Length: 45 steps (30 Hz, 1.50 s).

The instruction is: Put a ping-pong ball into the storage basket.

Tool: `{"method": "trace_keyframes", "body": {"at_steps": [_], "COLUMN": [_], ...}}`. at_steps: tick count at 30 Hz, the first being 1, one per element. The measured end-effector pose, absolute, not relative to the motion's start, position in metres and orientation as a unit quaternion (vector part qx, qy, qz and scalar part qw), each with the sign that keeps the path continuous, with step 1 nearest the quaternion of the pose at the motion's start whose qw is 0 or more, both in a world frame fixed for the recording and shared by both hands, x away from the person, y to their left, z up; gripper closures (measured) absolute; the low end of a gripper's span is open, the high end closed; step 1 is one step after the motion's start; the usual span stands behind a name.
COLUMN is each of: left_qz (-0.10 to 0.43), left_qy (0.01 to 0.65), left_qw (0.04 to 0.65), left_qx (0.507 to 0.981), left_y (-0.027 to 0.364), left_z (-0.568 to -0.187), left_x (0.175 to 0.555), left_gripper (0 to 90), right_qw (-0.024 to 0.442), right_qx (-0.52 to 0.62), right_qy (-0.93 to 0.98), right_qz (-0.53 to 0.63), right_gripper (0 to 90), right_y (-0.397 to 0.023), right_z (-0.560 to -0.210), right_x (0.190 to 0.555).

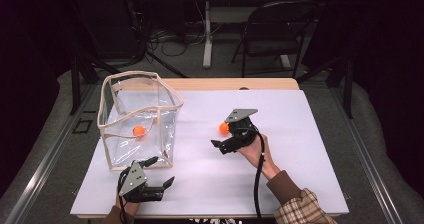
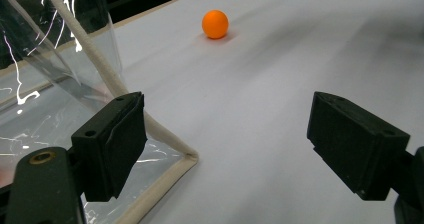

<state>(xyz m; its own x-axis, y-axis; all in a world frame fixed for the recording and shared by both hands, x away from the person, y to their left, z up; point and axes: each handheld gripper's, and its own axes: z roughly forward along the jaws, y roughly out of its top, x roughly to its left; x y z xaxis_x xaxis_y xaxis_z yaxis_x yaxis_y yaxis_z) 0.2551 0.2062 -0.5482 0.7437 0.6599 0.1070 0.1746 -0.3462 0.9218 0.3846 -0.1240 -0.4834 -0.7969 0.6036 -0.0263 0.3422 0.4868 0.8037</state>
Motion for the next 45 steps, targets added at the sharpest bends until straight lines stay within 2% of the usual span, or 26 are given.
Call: {"method": "trace_keyframes", "body": {"at_steps": [27, 45], "left_qz": [0.241, 0.243], "left_qy": [0.263, 0.261], "left_qw": [0.502, 0.503], "left_qx": [0.788, 0.787], "left_y": [0.206, 0.205], "left_z": [-0.548, -0.548], "left_x": [0.252, 0.251], "left_gripper": [15.9, 15.9], "right_qw": [0.165, 0.176], "right_qx": [0.296, 0.322], "right_qy": [0.851, 0.843], "right_qz": [0.401, 0.393], "right_gripper": [0.1, 0.0], "right_y": [-0.147, -0.162], "right_z": [-0.511, -0.516], "right_x": [0.377, 0.394]}}
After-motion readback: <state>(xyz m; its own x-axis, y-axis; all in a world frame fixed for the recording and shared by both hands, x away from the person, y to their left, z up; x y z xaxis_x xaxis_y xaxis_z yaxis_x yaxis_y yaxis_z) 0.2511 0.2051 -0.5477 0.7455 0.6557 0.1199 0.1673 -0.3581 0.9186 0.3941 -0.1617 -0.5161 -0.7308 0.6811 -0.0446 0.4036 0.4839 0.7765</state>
